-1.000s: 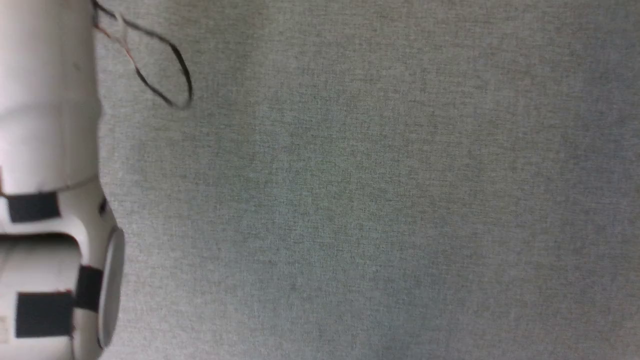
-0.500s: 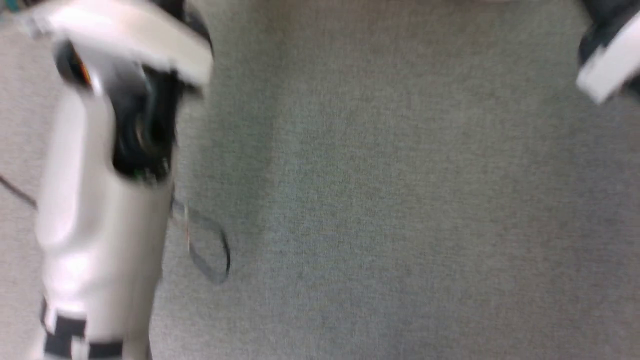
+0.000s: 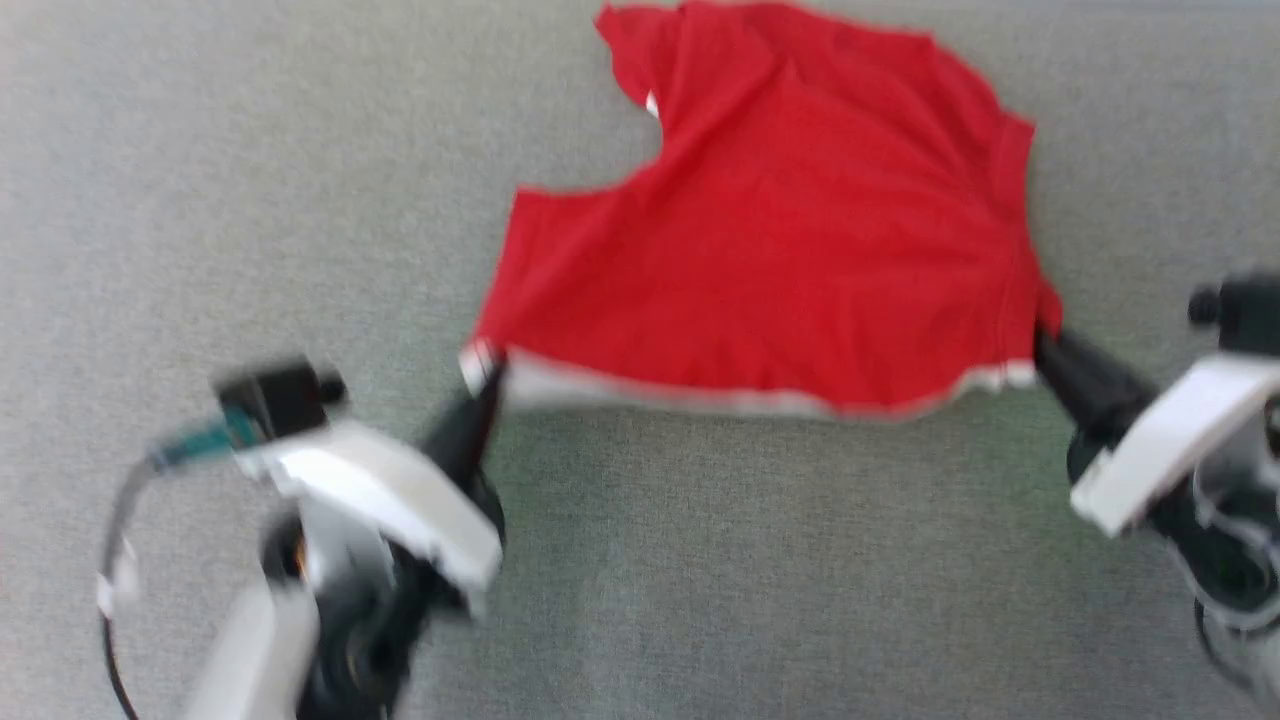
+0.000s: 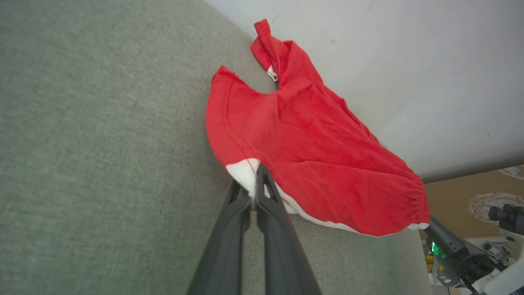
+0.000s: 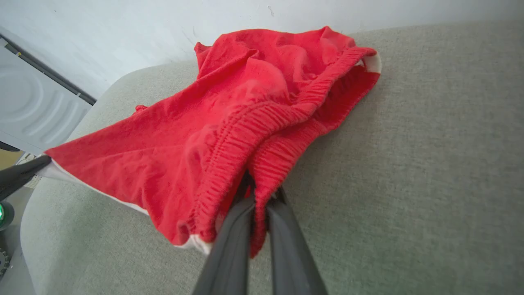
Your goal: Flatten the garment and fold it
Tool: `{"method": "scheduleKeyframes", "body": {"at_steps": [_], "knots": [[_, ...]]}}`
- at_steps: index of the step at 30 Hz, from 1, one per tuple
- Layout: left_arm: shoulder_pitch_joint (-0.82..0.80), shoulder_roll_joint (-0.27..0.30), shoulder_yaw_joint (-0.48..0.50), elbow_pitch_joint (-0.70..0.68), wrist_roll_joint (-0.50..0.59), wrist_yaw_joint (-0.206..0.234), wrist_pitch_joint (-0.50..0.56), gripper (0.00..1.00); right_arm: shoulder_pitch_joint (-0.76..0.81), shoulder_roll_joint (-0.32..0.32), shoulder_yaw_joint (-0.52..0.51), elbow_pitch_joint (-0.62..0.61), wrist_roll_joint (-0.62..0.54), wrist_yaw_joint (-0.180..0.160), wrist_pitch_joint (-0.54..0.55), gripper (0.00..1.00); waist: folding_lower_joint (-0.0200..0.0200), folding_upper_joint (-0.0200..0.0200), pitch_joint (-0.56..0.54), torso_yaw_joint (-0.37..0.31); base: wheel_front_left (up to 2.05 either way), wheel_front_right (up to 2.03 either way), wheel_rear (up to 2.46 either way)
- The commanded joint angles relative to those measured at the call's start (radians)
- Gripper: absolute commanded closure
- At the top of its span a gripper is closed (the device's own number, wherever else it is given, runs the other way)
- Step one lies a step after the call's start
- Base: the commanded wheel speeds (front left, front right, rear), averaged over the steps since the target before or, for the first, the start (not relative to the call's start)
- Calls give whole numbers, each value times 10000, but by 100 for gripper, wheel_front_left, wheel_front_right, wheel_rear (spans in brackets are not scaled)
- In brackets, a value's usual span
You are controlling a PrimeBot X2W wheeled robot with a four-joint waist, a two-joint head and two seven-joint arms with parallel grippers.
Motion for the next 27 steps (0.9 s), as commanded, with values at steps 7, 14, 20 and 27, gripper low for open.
{"method": "scheduleKeyframes", "body": {"at_steps": [7,14,20,27], "knots": [[2324,478,-731,8,-414,-27,858,100,2328,461,-698,-444,-36,-17,735,100,3,0,-1145,94,0,0,0],[3675,755,-817,-254,-1150,-392,1257,100,4696,1088,-1573,-1047,202,-17,1493,100,3,0,-1687,255,0,0,0],[4686,1104,-647,-888,-1696,-585,1493,100,5981,1544,-2164,-1726,20,-17,2204,100,3,0,-2007,112,0,0,0],[5426,1221,-352,-1554,-2093,-689,1388,100,7077,1989,-2703,-2726,7,-17,3154,100,3,0,-2257,-8,0,0,0]]}}
